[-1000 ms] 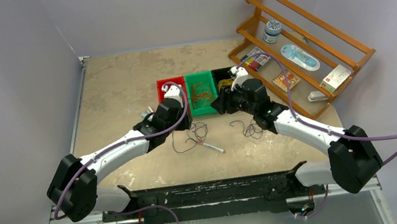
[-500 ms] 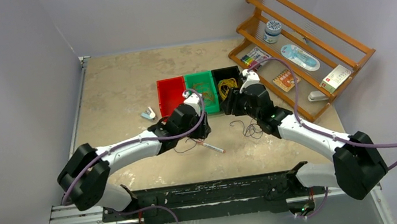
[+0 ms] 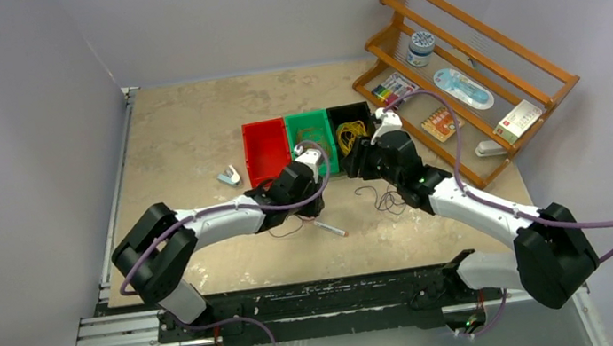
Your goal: Untangle the cables
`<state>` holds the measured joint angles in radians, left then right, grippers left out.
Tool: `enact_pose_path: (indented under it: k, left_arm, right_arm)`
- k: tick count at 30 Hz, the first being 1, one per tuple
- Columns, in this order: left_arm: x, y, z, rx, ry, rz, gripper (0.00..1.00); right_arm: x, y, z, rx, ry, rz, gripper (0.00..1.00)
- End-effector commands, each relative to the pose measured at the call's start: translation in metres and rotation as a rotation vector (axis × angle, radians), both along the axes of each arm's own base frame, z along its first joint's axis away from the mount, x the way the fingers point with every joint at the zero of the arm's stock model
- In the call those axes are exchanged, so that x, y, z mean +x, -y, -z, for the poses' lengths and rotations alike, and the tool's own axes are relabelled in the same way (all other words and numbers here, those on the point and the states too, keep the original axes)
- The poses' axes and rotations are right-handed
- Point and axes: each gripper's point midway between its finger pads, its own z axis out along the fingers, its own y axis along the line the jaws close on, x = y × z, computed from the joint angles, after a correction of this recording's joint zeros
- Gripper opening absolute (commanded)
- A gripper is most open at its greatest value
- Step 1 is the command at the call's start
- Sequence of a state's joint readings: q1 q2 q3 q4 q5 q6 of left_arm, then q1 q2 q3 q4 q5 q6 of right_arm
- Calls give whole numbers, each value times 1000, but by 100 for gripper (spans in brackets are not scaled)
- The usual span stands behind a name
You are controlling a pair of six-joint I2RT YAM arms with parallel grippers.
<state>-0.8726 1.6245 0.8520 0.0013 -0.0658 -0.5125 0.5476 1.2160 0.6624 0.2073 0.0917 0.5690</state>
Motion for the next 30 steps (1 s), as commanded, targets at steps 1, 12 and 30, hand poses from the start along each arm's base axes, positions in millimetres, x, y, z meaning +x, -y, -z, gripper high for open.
enact_pose_path:
  k: [1, 12, 30]
  left_arm:
    - [22, 16, -30, -48, 104, -4, 19]
    - [24, -1, -86, -48, 190, -38, 0]
    - [26, -17, -180, -147, 316, -100, 0]
  right_arm:
    - [5, 1, -15, 23, 44, 18, 57]
    - [5, -9, -27, 57, 111, -43, 57]
    - [-5, -35, -39, 98, 268, -251, 67]
